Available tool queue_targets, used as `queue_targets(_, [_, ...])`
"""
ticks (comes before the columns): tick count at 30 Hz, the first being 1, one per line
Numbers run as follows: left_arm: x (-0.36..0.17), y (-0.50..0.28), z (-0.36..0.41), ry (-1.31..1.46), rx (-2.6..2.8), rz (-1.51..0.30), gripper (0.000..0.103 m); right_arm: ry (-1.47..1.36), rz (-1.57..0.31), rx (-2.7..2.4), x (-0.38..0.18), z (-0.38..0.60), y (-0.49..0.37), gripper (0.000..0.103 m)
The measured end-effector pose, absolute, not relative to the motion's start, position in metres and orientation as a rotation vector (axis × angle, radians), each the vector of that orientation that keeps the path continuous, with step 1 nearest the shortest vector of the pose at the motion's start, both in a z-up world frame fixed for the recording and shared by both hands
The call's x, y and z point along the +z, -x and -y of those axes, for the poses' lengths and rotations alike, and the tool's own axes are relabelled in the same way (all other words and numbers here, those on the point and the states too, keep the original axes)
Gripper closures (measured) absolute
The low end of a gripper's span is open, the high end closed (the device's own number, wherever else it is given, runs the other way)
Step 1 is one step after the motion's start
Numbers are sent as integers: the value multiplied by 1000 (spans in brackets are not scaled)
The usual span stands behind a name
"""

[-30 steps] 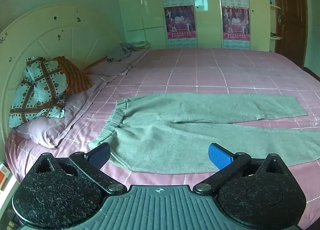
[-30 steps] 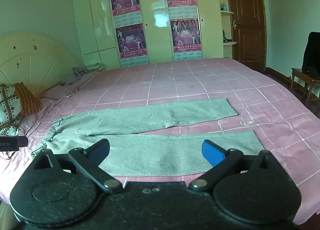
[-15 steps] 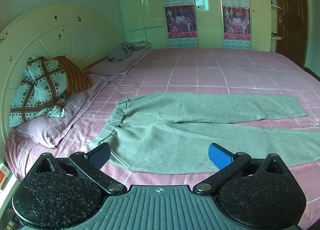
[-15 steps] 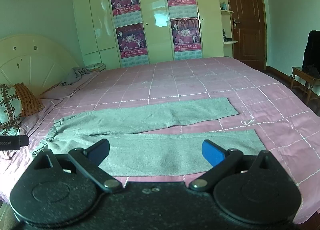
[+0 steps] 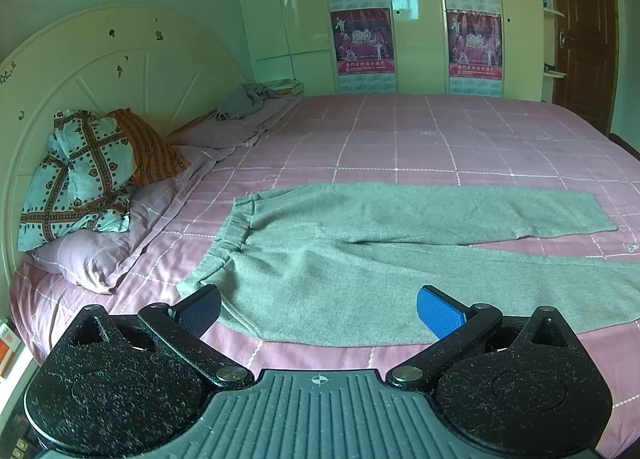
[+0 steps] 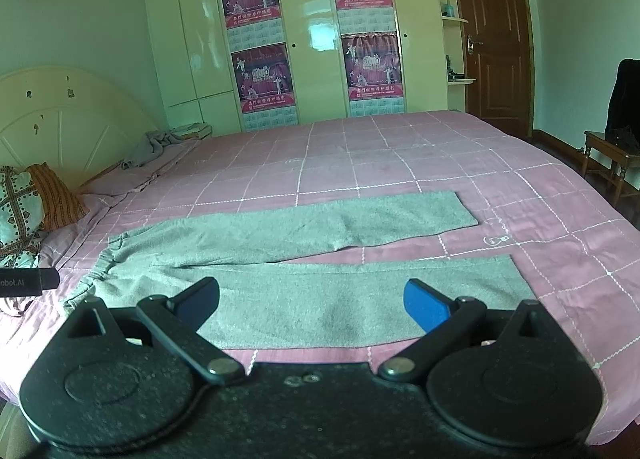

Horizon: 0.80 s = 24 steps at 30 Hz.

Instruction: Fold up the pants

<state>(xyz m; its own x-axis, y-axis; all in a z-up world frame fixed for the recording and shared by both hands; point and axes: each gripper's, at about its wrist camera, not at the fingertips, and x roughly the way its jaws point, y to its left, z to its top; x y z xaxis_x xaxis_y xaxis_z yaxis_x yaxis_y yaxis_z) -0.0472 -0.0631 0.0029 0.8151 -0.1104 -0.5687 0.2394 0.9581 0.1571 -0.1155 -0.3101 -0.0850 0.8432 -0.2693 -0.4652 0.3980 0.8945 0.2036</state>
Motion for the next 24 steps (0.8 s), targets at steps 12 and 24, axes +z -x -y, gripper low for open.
queue_targets(12, [0,45,62,-226,-184,-593,0,-302,-455,-357,-89,309,112,4])
queue_targets(24, [-4,41,60,-226,-177,-599,0,-295,-452,-360,-90,309,113,4])
